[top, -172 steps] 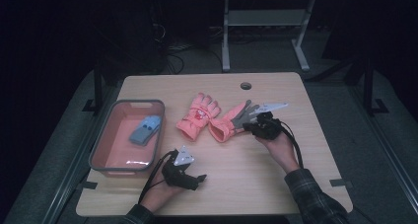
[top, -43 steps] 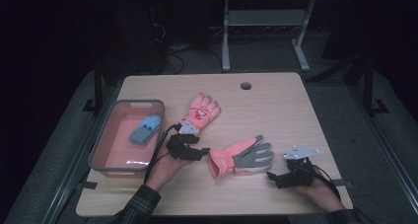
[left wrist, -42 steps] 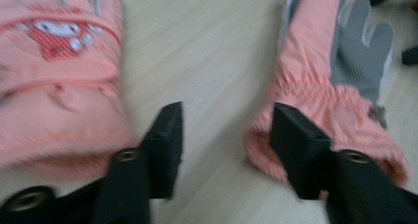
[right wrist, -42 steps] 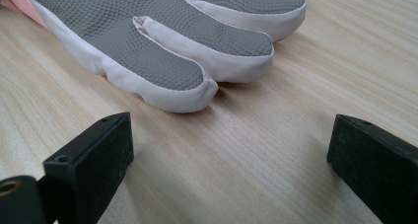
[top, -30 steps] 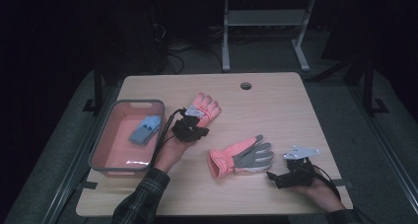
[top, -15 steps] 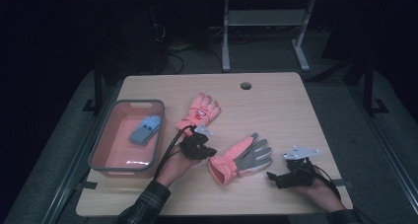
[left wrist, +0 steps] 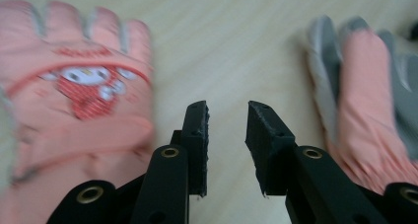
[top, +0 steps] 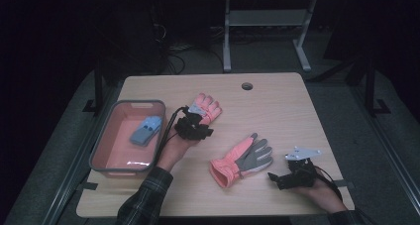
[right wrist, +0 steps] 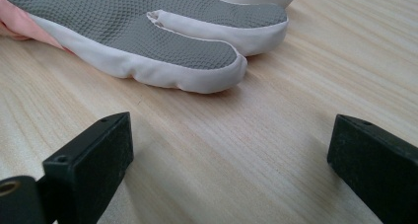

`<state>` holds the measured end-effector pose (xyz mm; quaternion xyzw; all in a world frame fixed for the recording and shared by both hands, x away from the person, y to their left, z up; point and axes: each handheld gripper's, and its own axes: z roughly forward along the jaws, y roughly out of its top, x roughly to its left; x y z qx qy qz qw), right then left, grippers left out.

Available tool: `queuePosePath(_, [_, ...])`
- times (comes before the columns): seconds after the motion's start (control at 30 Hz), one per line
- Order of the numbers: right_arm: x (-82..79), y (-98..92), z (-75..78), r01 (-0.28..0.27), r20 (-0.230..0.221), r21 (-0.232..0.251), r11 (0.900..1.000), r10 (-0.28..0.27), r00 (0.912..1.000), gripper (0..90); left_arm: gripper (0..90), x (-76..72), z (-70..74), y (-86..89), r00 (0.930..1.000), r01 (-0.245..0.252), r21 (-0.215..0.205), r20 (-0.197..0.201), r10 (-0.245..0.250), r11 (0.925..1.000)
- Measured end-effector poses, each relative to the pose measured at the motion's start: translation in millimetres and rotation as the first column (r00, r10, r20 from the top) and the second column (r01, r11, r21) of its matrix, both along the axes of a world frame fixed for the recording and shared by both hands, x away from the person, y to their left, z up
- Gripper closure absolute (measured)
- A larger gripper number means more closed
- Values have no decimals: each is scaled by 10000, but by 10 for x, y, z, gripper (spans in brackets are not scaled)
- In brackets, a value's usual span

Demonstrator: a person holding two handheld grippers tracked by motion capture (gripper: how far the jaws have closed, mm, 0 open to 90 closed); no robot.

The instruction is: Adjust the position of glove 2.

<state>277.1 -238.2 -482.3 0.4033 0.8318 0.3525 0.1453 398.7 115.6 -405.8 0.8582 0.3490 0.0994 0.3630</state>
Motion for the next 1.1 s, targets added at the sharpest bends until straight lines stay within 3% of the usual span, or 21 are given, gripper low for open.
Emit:
queuePosePath(0.1, [0, 0, 0, 1, 2, 3, 10000, -1, 10000, 30, 673, 160, 36, 6, 9990, -361, 137, 262, 357, 9993])
queuePosePath(0.23, [0, 1, 1, 8, -7, -4, 10000, -8, 10000, 30, 647, 348, 23, -2, 9971, -738, 347, 217, 731, 9967])
queuePosePath(0.33, [0, 0, 0, -5, -6, 5, 10000, 5, 10000, 30, 626, 441, -46, -22, 9961, -878, 525, 153, 871, 9948])
queuePosePath(0.43, [0, -1, 1, -10, -13, -4, 10000, 10, 10000, 30, 606, 510, -151, -53, 9949, -1001, 972, 183, 988, 9902])
queuePosePath(0.53, [0, 0, 1, -4, -10, 0, 10000, 4, 10000, 30, 604, 553, -271, -76, 9937, -1120, 1379, 94, 1118, 9841])
queuePosePath(0.63, [0, 0, 0, -5, -4, 1, 10000, 5, 10000, 30, 657, 583, -351, -70, 9927, -1200, 1314, 20, 1208, 9840])
queuePosePath(0.77, [0, 0, 0, -5, -2, 3, 10000, 5, 10000, 30, 895, 593, -404, -78, 9932, -1155, 1551, 4, 1168, 9811])
queuePosePath(0.97, [0, 0, 0, -7, 1, 2, 10000, 7, 10000, 30, 899, 599, -398, -60, 9933, -1033, 1138, -402, 1085, 9881])
queuePosePath(1.1, [0, 0, 0, -3, -1, 9, 10000, 3, 10000, 30, 899, 522, -385, -112, 9967, -538, 1105, -551, 601, 9924])
